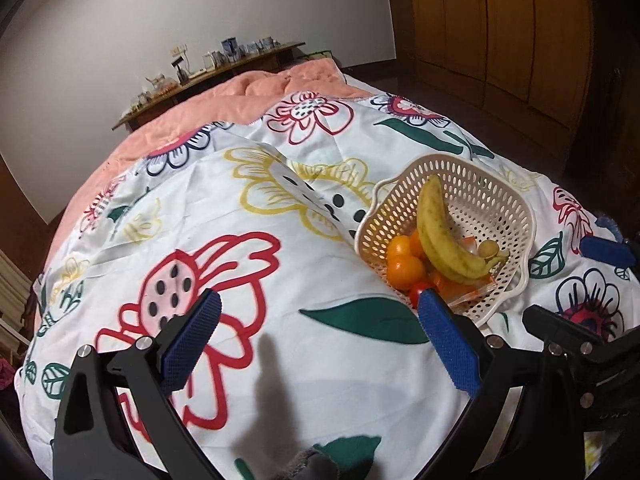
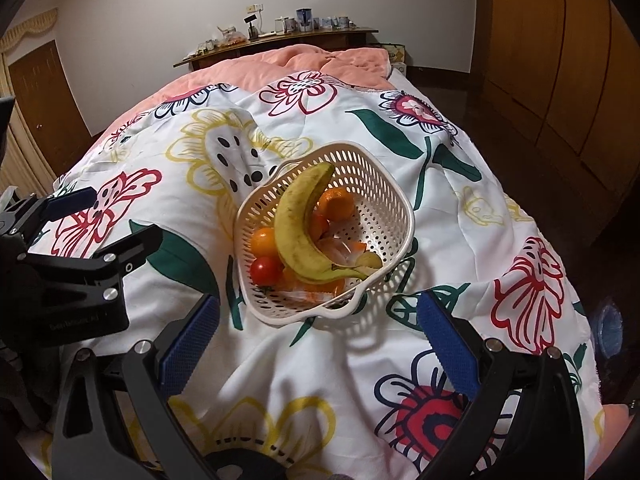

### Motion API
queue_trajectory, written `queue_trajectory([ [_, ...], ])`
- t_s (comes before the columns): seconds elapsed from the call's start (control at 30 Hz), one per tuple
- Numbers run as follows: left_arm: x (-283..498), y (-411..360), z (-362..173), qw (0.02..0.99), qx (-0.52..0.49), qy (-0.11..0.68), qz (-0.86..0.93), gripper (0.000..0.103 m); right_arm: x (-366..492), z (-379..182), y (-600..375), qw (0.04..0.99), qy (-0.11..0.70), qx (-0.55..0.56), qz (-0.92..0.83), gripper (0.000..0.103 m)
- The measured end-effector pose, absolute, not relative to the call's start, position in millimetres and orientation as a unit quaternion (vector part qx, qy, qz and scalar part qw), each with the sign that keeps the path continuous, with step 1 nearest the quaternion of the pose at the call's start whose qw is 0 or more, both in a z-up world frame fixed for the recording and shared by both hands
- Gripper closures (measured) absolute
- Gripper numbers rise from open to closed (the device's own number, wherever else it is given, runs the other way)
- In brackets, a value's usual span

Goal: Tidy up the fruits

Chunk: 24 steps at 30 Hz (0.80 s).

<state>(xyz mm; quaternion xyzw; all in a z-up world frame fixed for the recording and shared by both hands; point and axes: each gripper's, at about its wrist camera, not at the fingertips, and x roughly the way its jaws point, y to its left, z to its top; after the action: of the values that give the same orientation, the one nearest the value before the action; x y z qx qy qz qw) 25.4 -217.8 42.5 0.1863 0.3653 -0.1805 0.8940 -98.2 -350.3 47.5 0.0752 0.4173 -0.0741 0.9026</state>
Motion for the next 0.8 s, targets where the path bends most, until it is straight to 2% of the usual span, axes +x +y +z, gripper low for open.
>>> queue_trajectory([
  [0.8,-1.0,-194.3,63.8,0.915,0.181,0.322,-0.162,0.003,-105.3,57.4,-323.6,0.904,0.419,0.041,-0.079,0.005],
])
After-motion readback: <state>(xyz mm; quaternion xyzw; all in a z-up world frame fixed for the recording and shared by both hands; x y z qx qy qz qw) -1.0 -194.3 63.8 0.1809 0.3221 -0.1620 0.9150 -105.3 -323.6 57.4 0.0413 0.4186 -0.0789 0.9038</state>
